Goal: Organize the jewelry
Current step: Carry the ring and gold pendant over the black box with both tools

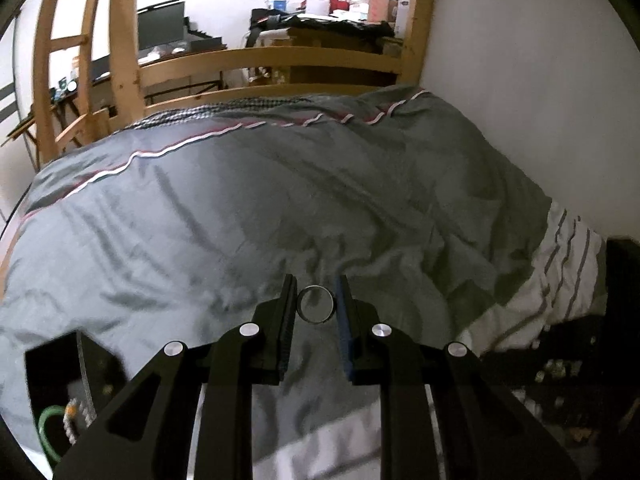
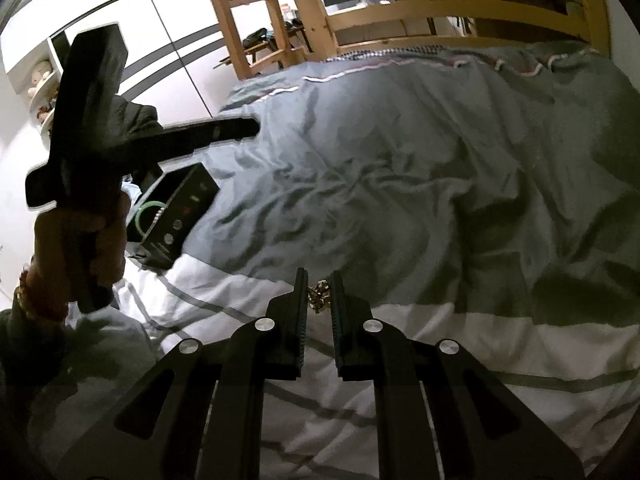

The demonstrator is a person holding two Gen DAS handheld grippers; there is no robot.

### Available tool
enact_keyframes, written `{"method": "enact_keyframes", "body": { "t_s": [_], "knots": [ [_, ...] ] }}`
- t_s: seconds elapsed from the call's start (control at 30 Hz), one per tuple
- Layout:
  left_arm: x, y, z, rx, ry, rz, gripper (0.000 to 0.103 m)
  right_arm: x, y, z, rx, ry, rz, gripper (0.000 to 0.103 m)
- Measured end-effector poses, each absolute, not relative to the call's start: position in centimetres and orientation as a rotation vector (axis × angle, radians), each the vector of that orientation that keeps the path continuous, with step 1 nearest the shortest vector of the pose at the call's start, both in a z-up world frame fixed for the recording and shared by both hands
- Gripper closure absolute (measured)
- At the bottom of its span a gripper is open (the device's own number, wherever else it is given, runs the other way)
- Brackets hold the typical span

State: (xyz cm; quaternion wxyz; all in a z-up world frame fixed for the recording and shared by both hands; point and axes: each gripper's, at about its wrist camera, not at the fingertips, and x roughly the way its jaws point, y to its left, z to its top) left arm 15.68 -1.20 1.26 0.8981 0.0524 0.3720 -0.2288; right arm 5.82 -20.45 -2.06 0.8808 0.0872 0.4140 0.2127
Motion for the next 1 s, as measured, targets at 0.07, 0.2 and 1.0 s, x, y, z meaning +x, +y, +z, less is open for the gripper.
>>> {"method": "enact_keyframes", "body": {
  "t_s": [0.07,0.2,1.0],
  "knots": [
    [14.8,-0.1,1.6,0.101,0.774,-0.456,0.085,5.7,-20.0,-1.3,0.178,0.854,0.447,0.091],
    [13.3,2.5,3.1,0.066,0.737,-0.401,0.085,5.5,-18.5,0.1,0.153,0.839,0.455,0.091],
    [10.3,18.7,2.6,-0.187,0.691,-0.115,0.085,8.7,-2.5,4.1,0.015,0.822,0.649,0.091]
  ]
}}
